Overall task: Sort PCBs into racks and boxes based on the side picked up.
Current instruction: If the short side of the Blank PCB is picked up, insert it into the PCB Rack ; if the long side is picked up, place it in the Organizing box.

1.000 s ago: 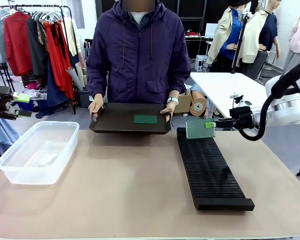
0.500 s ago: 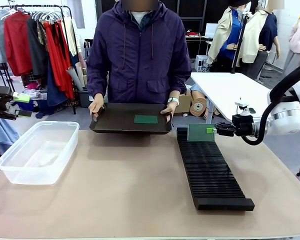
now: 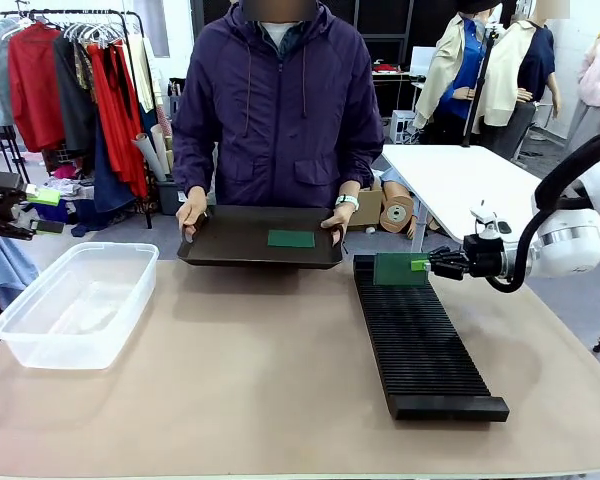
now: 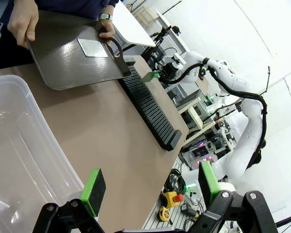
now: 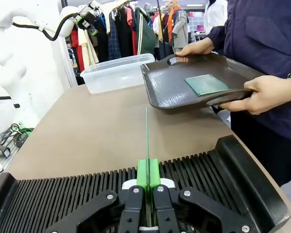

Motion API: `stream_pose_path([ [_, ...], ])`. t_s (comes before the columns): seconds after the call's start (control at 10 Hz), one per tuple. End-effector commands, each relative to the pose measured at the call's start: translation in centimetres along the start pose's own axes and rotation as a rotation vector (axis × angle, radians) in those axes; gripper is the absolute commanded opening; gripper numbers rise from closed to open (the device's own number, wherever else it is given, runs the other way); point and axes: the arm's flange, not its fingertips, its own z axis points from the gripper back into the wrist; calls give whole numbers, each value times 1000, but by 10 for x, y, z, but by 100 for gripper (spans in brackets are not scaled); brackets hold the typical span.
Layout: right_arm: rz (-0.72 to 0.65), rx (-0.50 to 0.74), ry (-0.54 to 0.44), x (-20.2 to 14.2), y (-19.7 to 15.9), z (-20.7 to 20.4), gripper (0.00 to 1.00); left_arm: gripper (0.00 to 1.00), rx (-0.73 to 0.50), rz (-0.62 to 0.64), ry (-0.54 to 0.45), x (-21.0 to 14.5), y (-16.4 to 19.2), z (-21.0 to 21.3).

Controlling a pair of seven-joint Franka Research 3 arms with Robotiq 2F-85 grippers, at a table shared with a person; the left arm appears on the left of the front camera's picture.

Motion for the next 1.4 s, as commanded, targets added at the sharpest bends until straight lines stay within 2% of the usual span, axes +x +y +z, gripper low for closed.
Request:
stream_pose_path([
  [0.0, 17, 8, -8, -2, -10, -4, 0, 100, -1, -3, -3, 1, -1, 1],
  [0.1, -31, 56, -24, -4, -10, -4, 0, 100, -1, -3, -3, 1, -1, 1],
  [0.2, -2, 1, 0, -3, -1, 0, 0, 100, -1, -3, -3, 1, -1, 1],
  [1.3, -30, 10, 4, -11, -9, 2, 0, 100, -1, -3, -3, 1, -1, 1],
])
